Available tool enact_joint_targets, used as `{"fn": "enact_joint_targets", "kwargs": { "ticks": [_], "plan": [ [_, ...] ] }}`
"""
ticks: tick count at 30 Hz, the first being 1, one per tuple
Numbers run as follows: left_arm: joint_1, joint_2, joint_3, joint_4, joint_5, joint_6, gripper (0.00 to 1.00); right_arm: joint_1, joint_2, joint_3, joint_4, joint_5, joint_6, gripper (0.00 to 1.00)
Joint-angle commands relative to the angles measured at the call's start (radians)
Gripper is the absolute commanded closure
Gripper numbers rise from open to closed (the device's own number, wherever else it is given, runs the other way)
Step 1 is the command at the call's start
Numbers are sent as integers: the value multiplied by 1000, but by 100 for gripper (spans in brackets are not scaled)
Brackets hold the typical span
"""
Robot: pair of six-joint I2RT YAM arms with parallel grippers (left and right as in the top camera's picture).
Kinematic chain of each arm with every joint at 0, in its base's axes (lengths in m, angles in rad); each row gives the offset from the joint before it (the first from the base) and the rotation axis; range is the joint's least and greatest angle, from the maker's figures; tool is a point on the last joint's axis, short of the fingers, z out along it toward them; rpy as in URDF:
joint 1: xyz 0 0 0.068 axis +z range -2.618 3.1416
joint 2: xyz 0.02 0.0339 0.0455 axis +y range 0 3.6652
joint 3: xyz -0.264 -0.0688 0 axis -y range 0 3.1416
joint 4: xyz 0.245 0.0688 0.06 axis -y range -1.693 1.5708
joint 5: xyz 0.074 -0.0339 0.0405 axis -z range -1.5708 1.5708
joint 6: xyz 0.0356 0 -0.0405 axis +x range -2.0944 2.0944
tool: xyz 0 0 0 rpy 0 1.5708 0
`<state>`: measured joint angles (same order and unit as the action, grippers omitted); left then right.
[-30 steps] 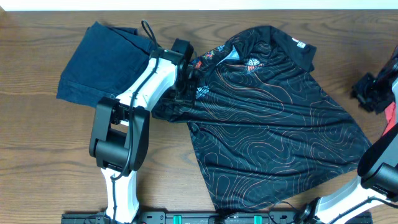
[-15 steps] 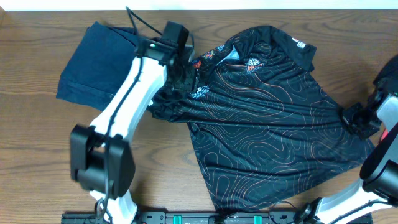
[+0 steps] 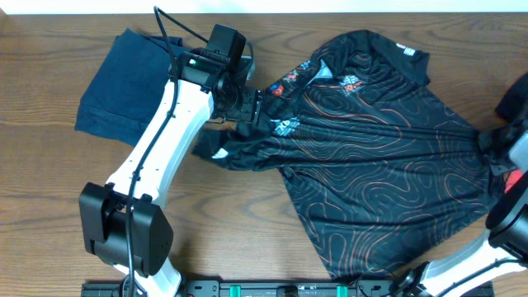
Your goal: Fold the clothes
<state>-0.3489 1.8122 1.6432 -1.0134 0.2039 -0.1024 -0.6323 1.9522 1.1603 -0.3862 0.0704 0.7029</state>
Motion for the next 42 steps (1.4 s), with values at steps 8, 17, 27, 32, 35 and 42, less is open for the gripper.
{"fn": "enact_joint_targets", "kwargs": {
  "ticks": [8,17,27,32,35,42],
  "plan": [
    [-16,48,12,100,6,146,21,-49,-76,324,-355,-267,-214,89],
    [-112,276,12,283,-90,396,22,-4,-227,360,-568,-509,-302,69],
    [-215,390,12,497,-284,476,23,148,-232,335,-692,-460,-372,68],
    [-225,430,12,550,-295,488,41,203,-232,331,-706,-414,-372,67],
    [-225,438,12,552,-295,487,56,215,-232,331,-713,-407,-372,67],
    [-225,423,39,533,-426,452,94,215,-232,331,-723,-385,-371,67]
  ]
}}
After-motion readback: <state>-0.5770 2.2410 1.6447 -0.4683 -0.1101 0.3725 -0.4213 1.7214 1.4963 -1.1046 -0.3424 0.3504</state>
